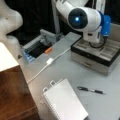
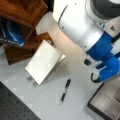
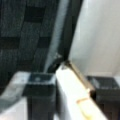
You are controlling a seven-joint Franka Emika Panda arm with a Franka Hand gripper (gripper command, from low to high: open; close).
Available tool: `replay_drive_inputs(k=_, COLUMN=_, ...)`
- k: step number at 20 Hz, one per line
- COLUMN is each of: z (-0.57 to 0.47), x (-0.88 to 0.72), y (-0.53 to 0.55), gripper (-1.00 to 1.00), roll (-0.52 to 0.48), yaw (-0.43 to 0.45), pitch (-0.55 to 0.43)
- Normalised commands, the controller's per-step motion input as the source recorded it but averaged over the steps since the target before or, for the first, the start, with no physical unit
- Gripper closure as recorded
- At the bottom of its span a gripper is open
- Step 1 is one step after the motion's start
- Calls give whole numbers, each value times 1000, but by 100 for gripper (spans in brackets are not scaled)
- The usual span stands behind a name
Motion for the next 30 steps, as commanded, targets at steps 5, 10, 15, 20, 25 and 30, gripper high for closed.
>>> replay_drive_inputs(k=5, z=103, x=9, y=270, gripper=100, roll=47, yaw=-44, pitch=96)
replay_drive_inputs(k=10, z=46, x=-28, y=275, gripper=-100, roll=59, yaw=-61, pitch=85)
replay_drive_inputs(k=15, z=-9, x=-34, y=291, gripper=-100, roll=69, yaw=-91, pitch=73)
replay_drive_inputs(k=20, z=-15, x=16, y=331, gripper=-100, roll=71, yaw=-144, pitch=64)
replay_drive_inputs(k=25, z=-16, x=40, y=298, gripper=-100, roll=71, yaw=-129, pitch=70)
replay_drive_inputs(k=30, z=-76, x=64, y=289, gripper=-100, roll=68, yaw=-96, pitch=82)
